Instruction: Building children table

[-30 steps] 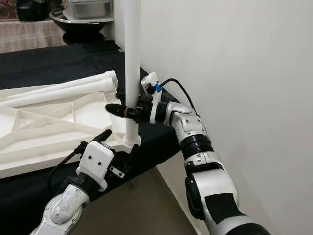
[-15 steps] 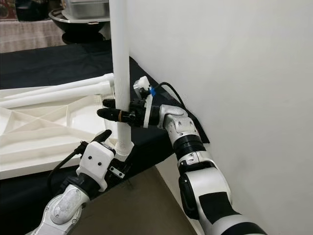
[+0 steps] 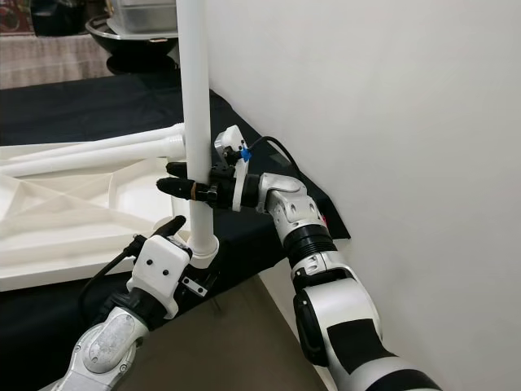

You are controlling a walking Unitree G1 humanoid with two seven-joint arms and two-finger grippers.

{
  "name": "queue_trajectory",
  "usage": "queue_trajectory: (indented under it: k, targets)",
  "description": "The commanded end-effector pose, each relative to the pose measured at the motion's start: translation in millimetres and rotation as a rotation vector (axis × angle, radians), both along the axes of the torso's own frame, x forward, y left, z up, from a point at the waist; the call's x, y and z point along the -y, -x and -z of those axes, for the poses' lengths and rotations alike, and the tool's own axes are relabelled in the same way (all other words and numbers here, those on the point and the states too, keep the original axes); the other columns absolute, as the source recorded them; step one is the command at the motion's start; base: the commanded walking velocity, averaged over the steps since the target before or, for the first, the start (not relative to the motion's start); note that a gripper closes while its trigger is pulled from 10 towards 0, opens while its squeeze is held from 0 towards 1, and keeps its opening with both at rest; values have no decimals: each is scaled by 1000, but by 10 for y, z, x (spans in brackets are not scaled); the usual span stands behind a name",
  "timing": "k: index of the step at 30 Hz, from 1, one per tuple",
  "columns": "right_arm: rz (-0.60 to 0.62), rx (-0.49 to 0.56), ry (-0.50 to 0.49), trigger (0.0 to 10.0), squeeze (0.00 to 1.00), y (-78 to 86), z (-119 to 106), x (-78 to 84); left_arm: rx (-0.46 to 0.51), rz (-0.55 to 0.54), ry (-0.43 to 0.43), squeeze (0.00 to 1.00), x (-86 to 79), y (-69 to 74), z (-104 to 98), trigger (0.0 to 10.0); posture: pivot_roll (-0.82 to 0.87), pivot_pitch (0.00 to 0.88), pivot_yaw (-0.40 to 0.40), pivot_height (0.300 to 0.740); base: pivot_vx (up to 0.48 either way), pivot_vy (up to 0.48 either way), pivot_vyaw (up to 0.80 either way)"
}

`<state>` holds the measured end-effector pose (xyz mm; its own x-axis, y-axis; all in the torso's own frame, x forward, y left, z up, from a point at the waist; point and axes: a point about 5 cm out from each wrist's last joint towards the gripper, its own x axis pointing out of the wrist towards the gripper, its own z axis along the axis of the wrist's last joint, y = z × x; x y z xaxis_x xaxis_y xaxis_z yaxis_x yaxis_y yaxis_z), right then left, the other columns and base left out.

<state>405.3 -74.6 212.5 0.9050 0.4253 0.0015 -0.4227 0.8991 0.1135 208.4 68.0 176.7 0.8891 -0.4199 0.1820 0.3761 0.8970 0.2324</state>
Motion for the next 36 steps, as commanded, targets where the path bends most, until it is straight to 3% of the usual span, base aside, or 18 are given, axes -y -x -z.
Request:
queue_trajectory:
  k: [1,10,15,16,17,18,22,23,24,25,27,28,29,31,32,34,36]
  targets:
    - [365,-70,-8,0,0,-58,70,319,-25,-21,-19,0,-44,-2,58,10000,51,0,-118,740,0,0,0]
    - [477,-36,-28,0,0,2,-5,182,-25,-23,-19,0,-42,5,57,10000,55,0,-124,740,0,0,0]
    - [439,-46,-59,0,0,3,-5,110,-26,-23,-19,0,-43,6,60,10000,52,0,-123,740,0,0,0]
    - [369,-27,-67,10000,0,8,-30,15,-27,-23,-19,0,-42,5,62,10000,49,0,-123,740,0,0,0]
    - [369,-27,-67,10000,0,8,-30,15,-27,-23,-19,0,-42,5,62,10000,49,0,-123,740,0,0,0]
    - [308,1,-67,10000,1000,12,-62,-51,-27,-22,-19,0,-39,4,64,10000,51,0,-124,740,0,0,0]
    - [324,33,-55,10000,1000,14,-120,-120,-26,-20,-21,0,-35,3,69,10000,49,0,-122,740,0,0,0]
    - [302,39,-46,10000,125,8,-128,-121,-27,-23,-20,0,-38,1,70,10000,50,0,-123,740,0,0,0]
    - [302,39,-46,10000,125,8,-128,-121,-27,-23,-20,0,-38,1,70,10000,50,0,-123,740,0,0,0]
    - [205,30,-56,10000,0,5,-120,-154,-26,-23,-21,0,-39,-1,70,10000,51,0,-125,740,0,0,0]
    - [104,12,-9,10000,0,-7,-65,-128,-26,-24,-21,0,-43,-5,70,10000,50,0,-123,740,0,0,0]
    - [-6,-19,-18,10000,0,4,-22,-128,-25,-23,-20,0,-40,-6,69,10000,48,0,-124,740,0,0,0]
    - [-6,-19,-18,10000,0,4,-22,-128,-25,-23,-20,0,-40,-6,69,10000,48,0,-124,740,0,0,0]
    - [-304,-28,20,10000,0,87,48,-157,-25,-23,-19,0,-43,-8,68,10000,49,0,-124,740,0,0,0]
    - [-304,-28,20,10000,0,87,48,-157,-25,-23,-19,0,-43,-8,68,10000,49,0,-124,740,0,0,0]
    - [-546,-23,24,10000,0,187,72,-124,-22,-20,-21,0,-40,-9,62,10000,53,0,-127,740,0,0,0]
    - [-546,-23,24,10000,0,187,72,-124,-22,-20,-21,0,-40,-9,62,10000,53,0,-127,740,0,0,0]
